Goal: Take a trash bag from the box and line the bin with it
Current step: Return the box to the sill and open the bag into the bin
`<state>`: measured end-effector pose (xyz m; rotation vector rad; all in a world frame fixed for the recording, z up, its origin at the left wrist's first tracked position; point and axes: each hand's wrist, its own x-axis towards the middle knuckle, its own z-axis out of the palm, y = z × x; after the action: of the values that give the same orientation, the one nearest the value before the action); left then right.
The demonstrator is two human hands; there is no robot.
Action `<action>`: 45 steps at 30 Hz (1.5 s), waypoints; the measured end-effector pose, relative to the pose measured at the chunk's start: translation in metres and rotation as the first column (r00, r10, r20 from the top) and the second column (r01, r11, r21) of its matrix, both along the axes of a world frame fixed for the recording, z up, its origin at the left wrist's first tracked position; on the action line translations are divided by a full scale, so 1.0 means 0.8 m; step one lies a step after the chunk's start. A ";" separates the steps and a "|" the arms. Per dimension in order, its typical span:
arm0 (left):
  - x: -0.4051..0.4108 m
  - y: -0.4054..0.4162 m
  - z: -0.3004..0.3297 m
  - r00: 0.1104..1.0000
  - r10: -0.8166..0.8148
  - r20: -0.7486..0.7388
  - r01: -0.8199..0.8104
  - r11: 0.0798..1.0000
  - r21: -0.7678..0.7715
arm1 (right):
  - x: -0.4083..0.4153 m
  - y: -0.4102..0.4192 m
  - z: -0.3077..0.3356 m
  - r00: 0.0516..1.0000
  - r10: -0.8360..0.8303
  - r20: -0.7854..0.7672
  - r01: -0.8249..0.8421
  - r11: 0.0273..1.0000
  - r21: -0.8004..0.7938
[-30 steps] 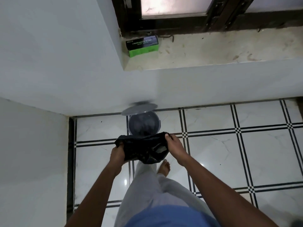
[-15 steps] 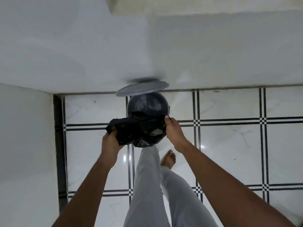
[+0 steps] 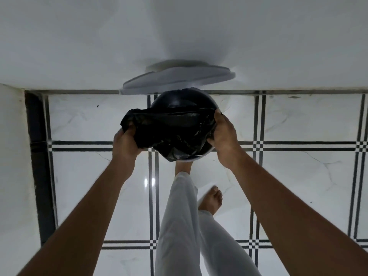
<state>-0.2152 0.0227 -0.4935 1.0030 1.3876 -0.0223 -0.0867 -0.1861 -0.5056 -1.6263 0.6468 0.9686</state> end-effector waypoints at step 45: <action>-0.094 -0.016 -0.172 0.920 -0.246 -0.305 0.231 0.969 -0.083 | -0.043 -0.108 -0.159 0.963 -0.209 -0.171 0.160 0.952 -0.262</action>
<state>-0.2901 0.0096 -0.6310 1.1611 1.5343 -0.4099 -0.1209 -0.2724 -0.6331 -1.6601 1.0731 0.9452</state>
